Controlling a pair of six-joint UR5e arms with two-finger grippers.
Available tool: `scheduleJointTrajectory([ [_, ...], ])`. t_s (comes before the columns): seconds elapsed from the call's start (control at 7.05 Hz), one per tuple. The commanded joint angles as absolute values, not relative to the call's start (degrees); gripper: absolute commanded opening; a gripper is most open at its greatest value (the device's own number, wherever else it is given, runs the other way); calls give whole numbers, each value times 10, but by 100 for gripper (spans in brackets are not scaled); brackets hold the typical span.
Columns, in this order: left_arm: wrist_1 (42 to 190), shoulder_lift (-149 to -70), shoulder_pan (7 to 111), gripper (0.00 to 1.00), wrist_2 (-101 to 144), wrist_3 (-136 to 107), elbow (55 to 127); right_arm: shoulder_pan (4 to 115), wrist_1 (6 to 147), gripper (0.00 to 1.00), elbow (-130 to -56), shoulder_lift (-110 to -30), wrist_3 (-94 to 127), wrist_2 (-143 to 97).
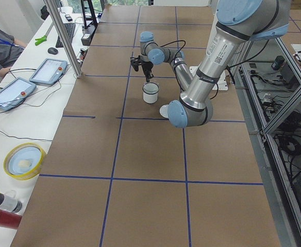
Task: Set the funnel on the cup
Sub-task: 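Lower the funnel into the mug's opening with the left gripper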
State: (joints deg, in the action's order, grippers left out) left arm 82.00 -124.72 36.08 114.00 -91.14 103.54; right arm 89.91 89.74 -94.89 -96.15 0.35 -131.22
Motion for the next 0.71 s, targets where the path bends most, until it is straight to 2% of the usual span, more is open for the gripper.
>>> scheduleJointTrajectory([
  [0.0,820,-1246,360,82,1139,-911,1035,899,897,100,-949,-962,4,-1312],
  [0.14,818,-1247,360,100,1131,-911,1036,899,897,100,-949,-962,4,-1312],
  [0.43,817,-1236,364,100,1131,-893,1063,899,897,100,-949,-962,4,-1312],
  [0.57,815,-1218,380,100,1132,-840,1110,899,897,100,-949,-962,4,-1312],
])
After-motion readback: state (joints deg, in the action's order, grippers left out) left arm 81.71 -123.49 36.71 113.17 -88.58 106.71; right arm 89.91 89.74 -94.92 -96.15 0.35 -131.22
